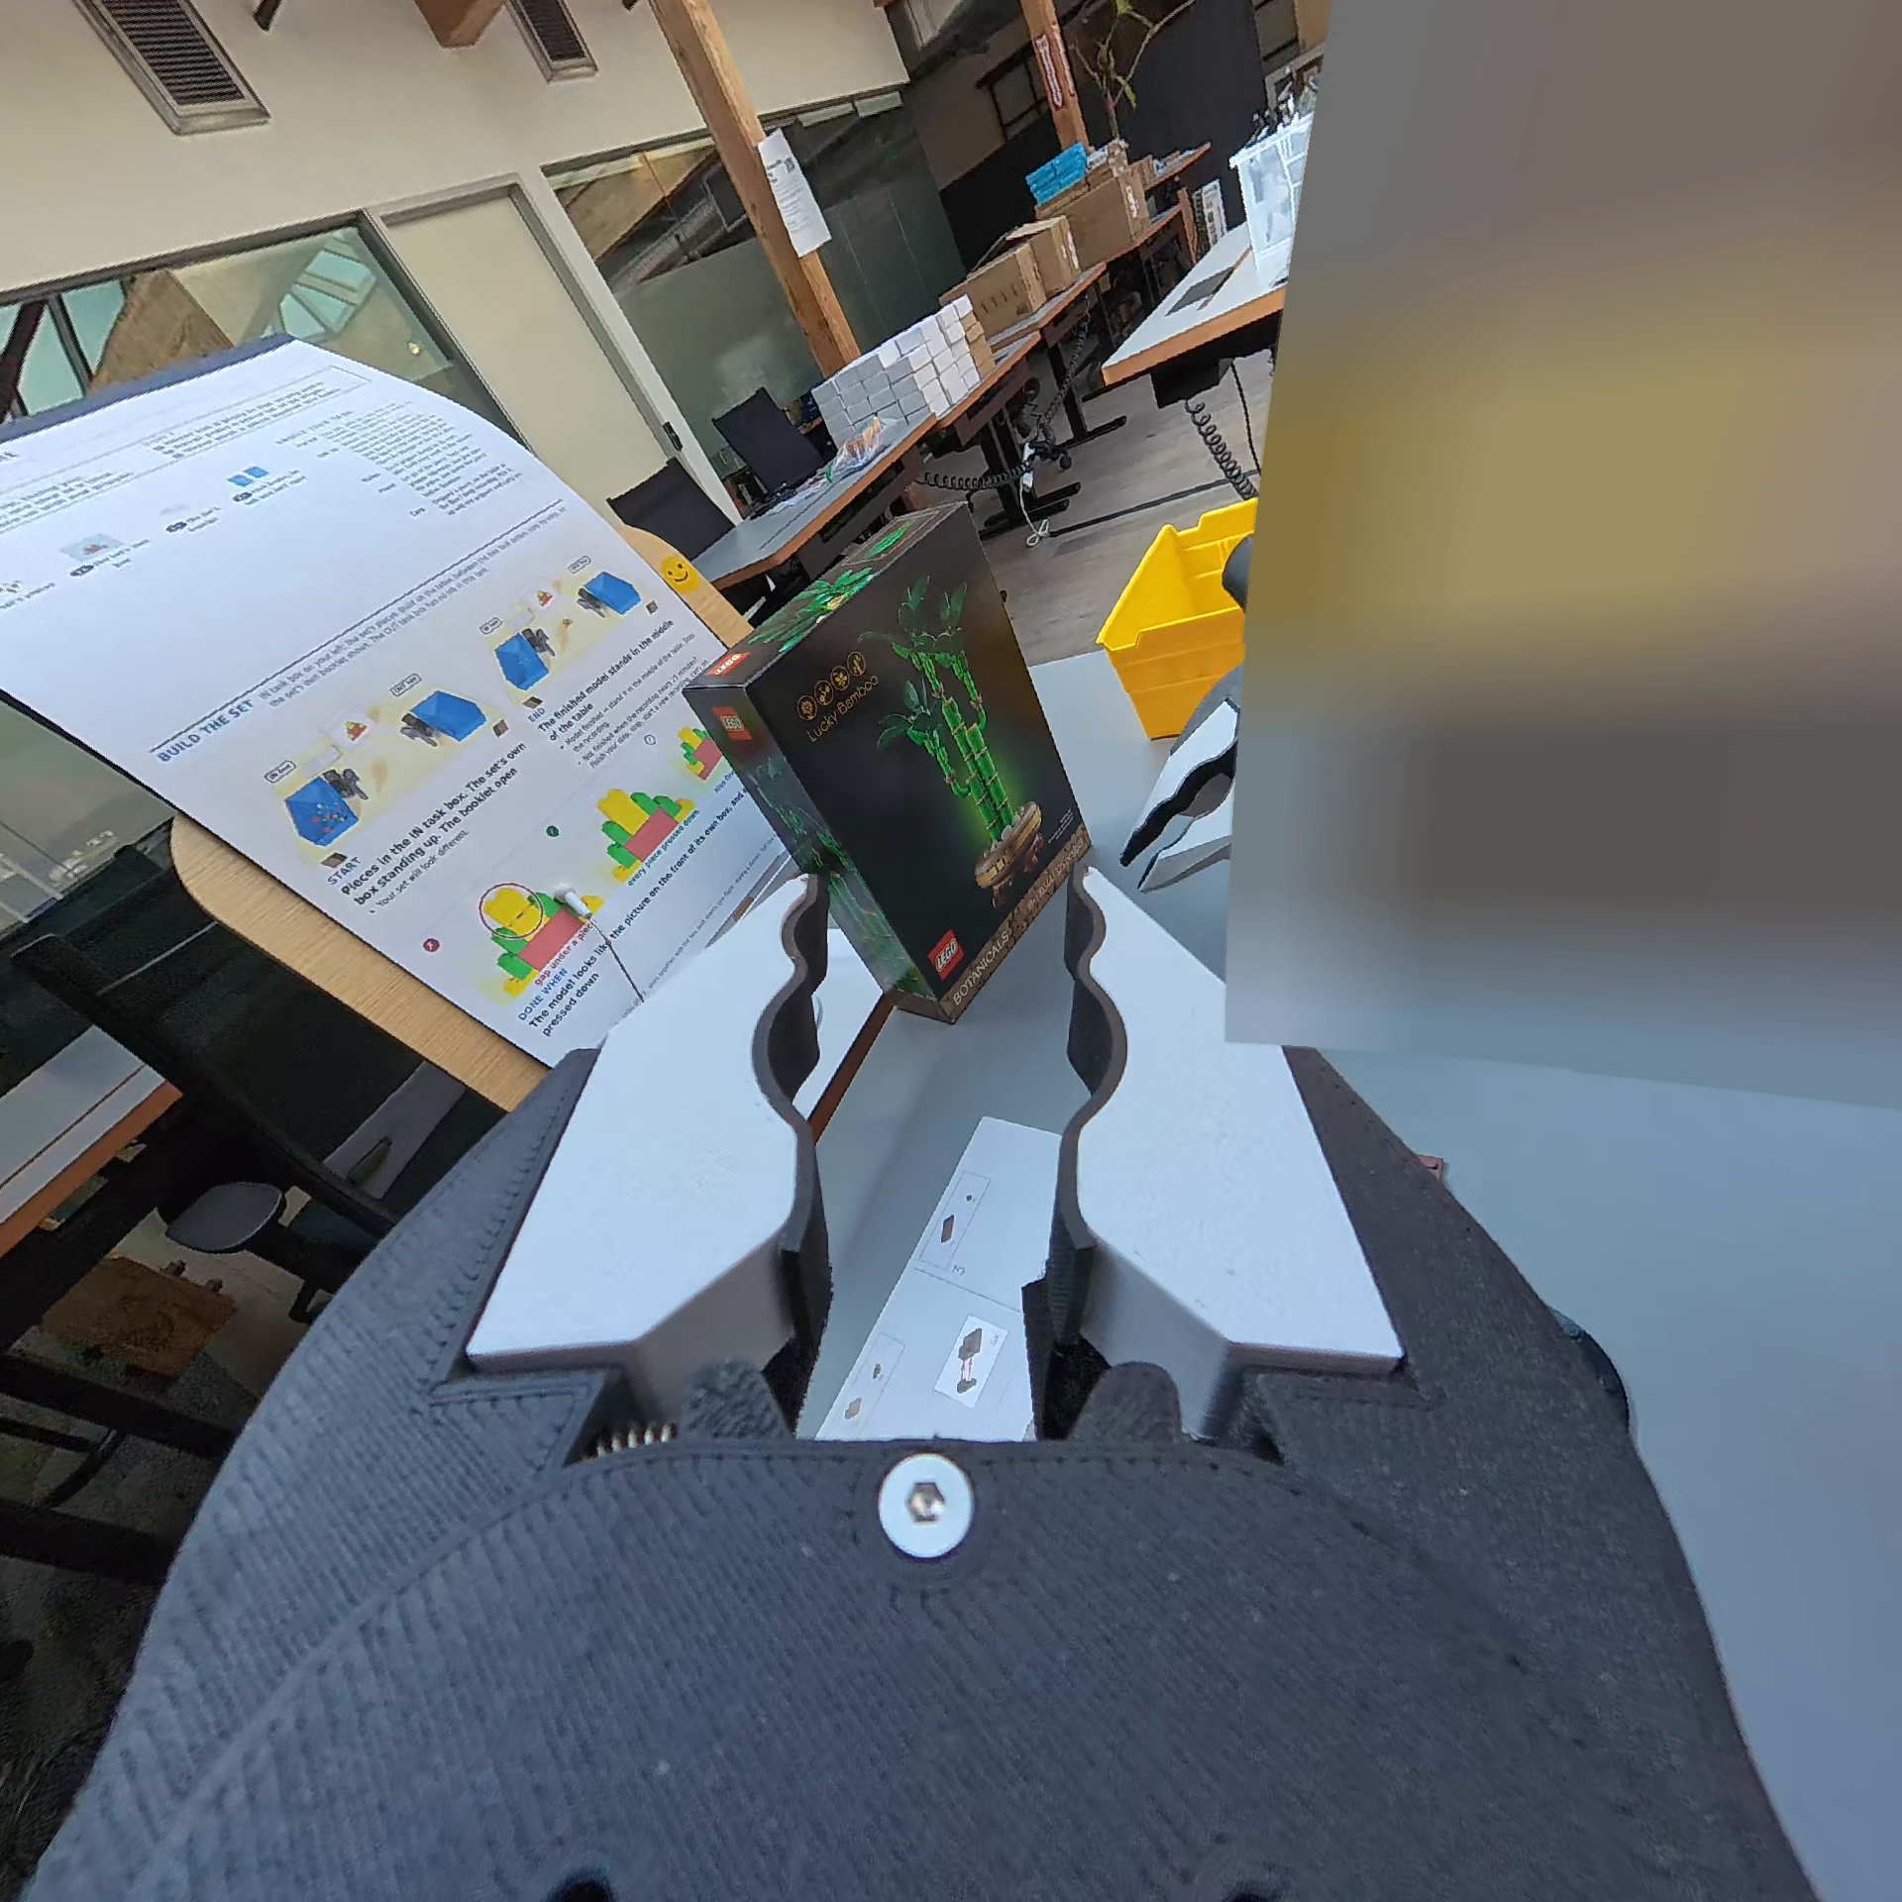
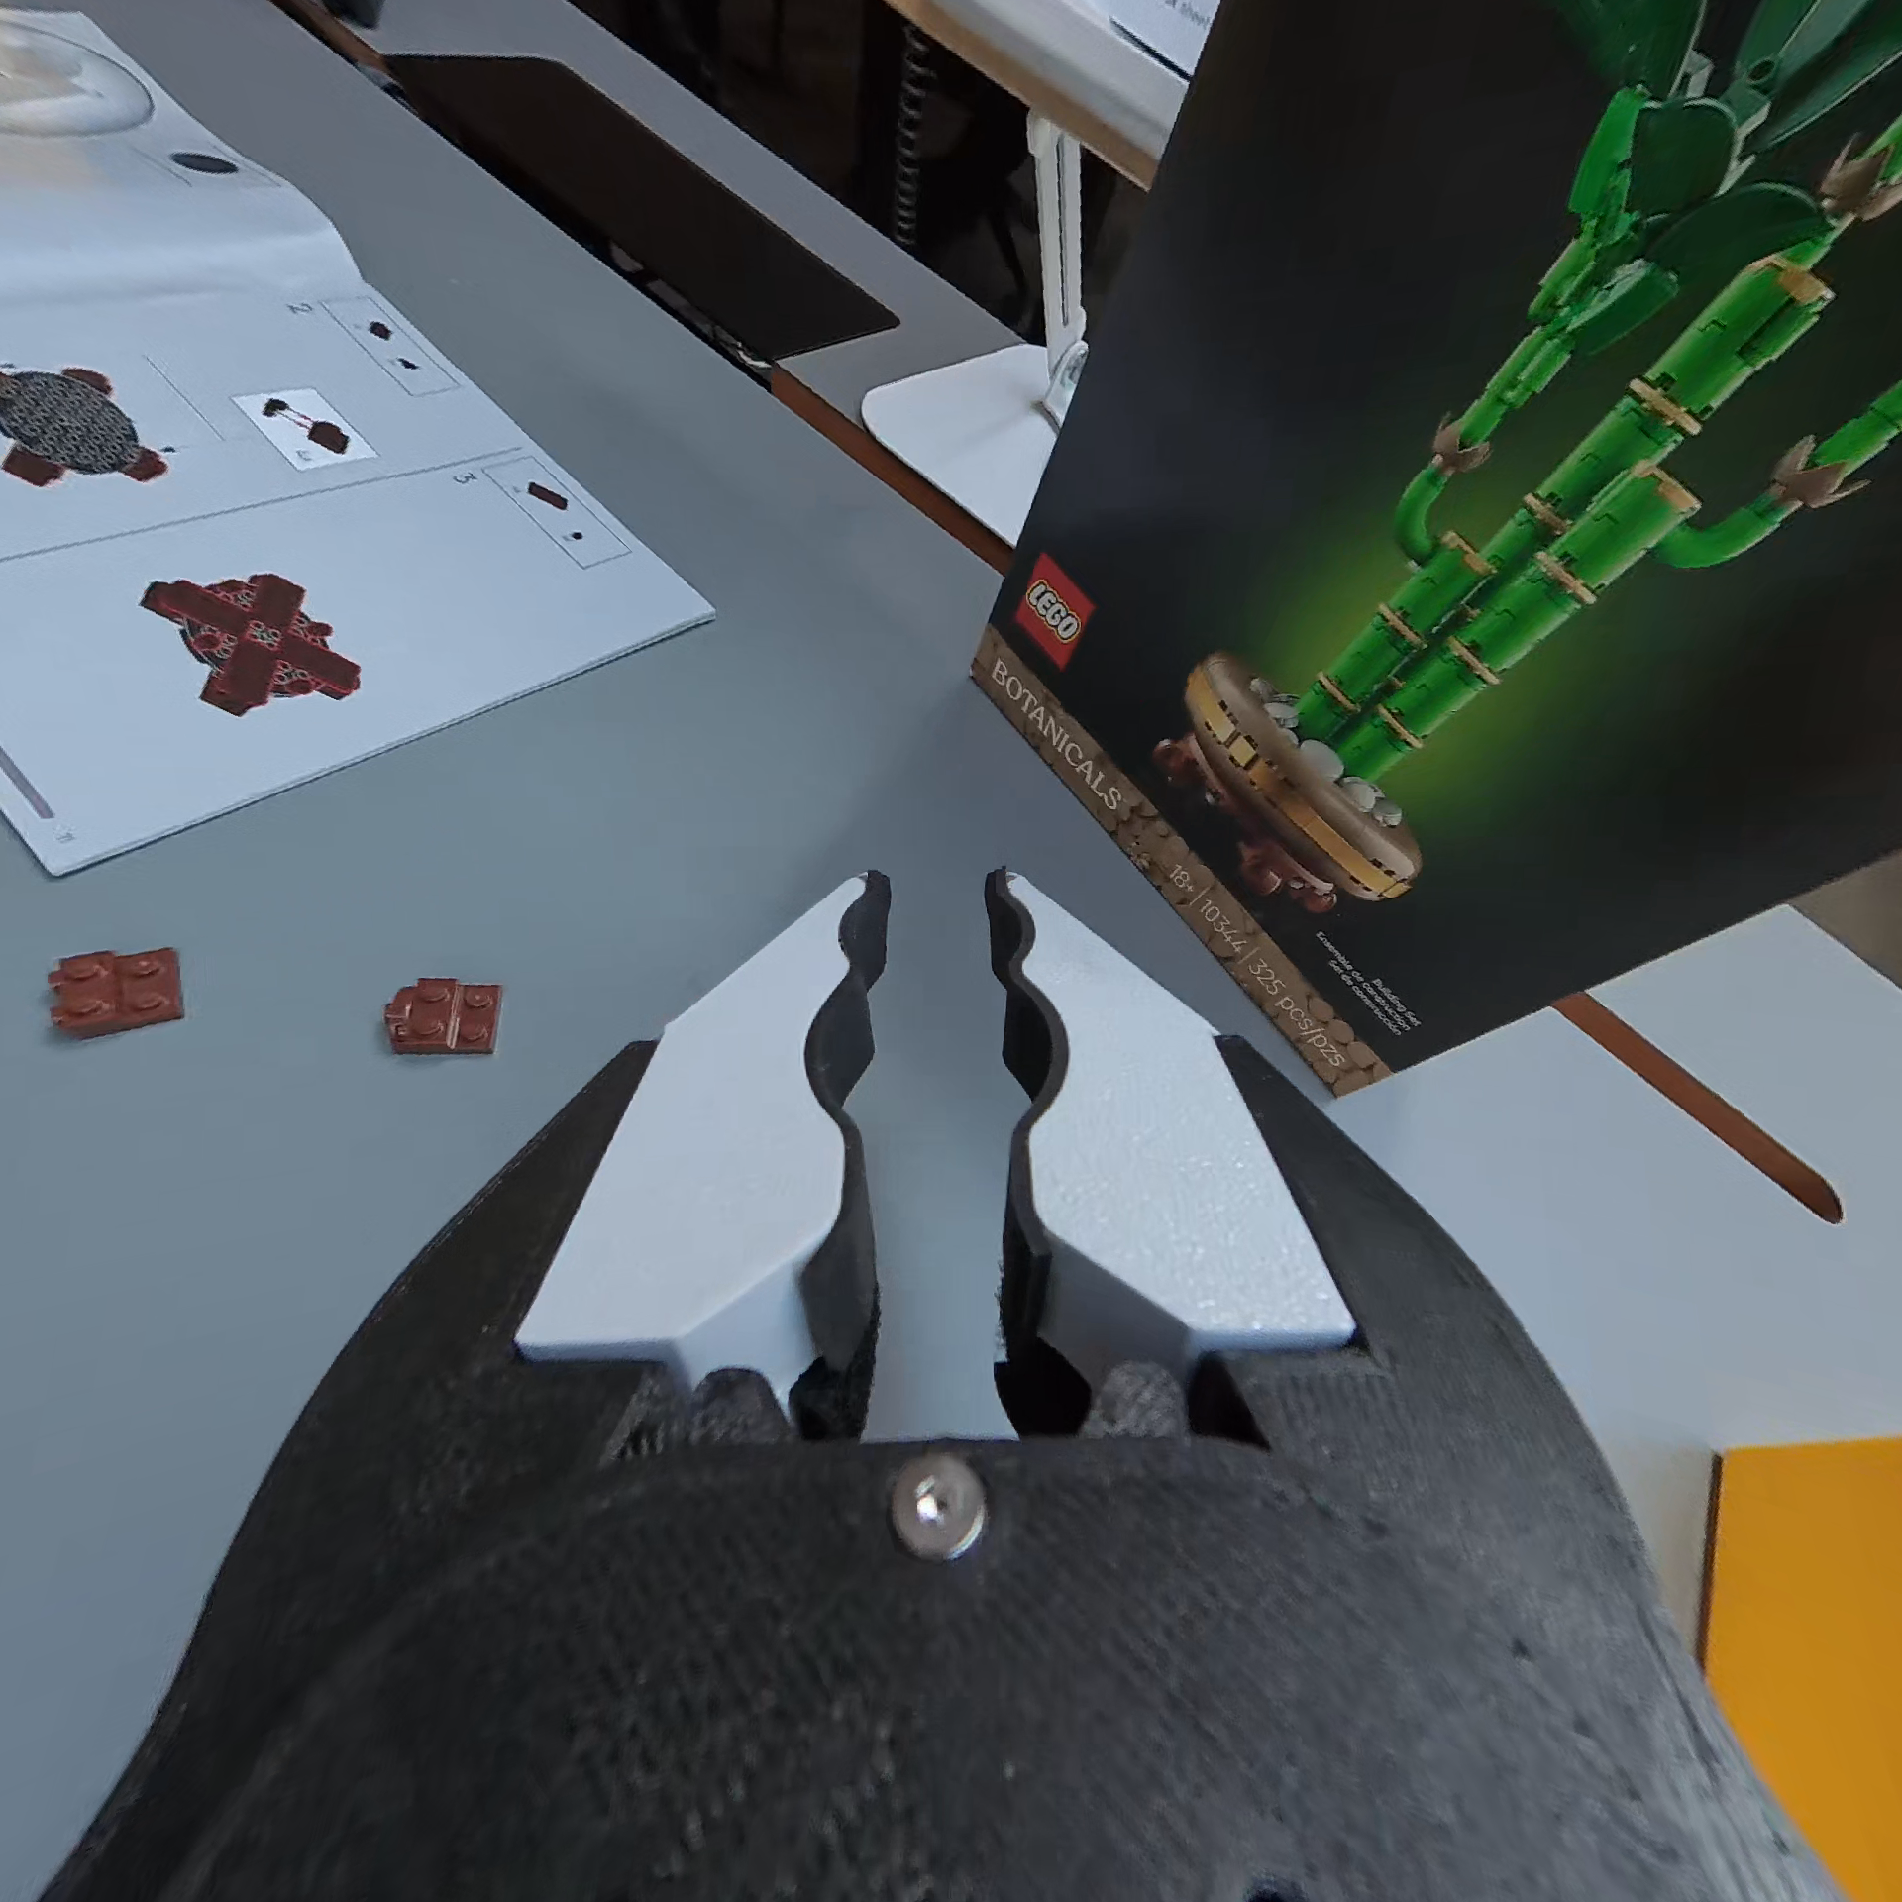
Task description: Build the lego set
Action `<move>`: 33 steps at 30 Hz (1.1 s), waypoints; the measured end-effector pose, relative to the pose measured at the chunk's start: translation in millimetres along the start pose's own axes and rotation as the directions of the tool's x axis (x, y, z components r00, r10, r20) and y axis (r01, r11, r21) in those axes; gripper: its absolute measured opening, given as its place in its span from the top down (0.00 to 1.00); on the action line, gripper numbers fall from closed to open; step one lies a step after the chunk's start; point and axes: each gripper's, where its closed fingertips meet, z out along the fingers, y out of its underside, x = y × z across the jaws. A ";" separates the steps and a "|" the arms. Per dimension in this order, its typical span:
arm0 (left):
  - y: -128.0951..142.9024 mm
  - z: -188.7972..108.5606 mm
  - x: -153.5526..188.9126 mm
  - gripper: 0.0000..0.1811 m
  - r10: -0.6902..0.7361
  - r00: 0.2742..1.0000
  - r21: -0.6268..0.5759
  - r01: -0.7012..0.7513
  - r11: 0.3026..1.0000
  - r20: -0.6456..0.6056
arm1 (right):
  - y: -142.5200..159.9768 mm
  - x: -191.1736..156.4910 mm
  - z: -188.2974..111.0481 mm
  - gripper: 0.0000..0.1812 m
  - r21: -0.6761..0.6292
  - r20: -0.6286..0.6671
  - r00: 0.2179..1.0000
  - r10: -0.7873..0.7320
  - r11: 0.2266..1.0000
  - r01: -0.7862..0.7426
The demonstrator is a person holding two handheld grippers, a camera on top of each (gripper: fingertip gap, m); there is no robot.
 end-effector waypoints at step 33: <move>1.3 -3.9 -4.3 0.75 0.003 1.000 -0.013 -0.003 1.000 0.023 | 8.0 10.3 2.9 0.92 -0.035 -0.068 0.998 -0.004 0.999 0.002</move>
